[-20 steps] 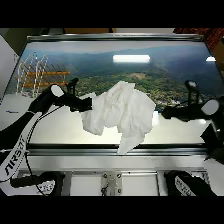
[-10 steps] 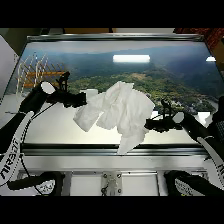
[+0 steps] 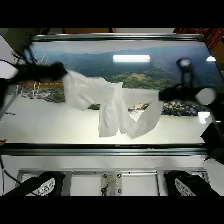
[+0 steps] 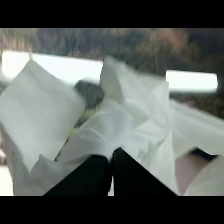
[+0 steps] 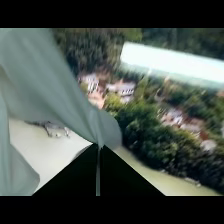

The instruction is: Fold the clothes and pants, and hang the long-sleeved shirts on hangers.

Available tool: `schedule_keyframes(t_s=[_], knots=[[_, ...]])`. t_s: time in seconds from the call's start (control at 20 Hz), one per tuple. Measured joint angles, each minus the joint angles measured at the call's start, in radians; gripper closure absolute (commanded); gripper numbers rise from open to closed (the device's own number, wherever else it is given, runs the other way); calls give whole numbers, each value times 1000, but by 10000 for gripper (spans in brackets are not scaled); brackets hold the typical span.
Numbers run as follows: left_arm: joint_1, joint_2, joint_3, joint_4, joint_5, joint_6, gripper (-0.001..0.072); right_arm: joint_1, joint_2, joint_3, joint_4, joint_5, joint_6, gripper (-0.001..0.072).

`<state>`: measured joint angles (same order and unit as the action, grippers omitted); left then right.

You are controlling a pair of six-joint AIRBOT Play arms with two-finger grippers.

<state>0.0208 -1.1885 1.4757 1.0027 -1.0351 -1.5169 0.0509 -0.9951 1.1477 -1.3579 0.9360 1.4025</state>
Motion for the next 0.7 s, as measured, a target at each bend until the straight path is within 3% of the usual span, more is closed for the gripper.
schedule_keyframes(t_s=[0.2,0.4,0.7], knots=[[39,164,236,-4,4,0,694,-31,156,277,-56,31,13,693],[50,303,369,-3,58,23,694,-39,289,406,-72,30,40,693],[53,430,313,8,158,45,695,-42,374,447,-80,36,151,693]])
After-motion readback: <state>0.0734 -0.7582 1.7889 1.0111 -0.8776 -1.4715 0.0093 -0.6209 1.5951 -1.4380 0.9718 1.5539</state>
